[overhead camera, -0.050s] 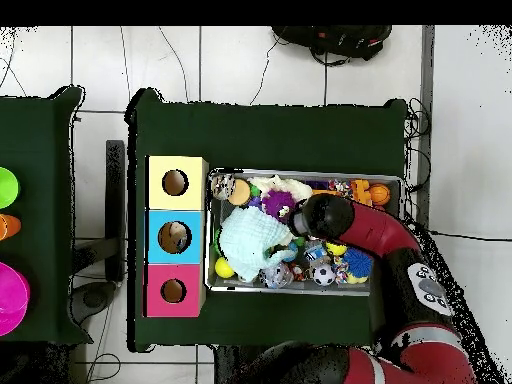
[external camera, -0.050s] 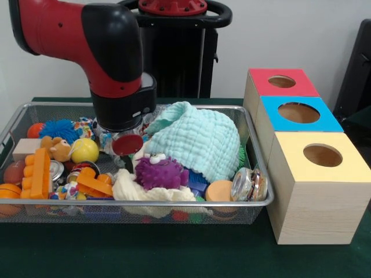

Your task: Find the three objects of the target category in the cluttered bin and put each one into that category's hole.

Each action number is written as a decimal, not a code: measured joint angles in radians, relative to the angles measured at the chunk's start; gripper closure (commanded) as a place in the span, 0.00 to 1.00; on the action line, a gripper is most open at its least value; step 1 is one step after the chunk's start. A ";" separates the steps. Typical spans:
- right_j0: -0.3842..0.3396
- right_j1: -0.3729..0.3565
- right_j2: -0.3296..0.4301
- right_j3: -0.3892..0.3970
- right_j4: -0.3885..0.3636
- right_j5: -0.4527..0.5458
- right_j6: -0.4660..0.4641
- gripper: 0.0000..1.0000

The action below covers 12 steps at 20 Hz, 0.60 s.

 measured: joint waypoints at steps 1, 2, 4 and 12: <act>-0.001 0.003 0.000 -0.006 0.000 0.008 0.000 0.00; -0.002 0.005 0.000 -0.013 0.000 0.015 0.000 0.00; -0.003 0.010 0.000 -0.024 0.000 0.030 0.000 0.00; -0.018 0.019 0.007 -0.040 0.001 0.052 0.000 0.00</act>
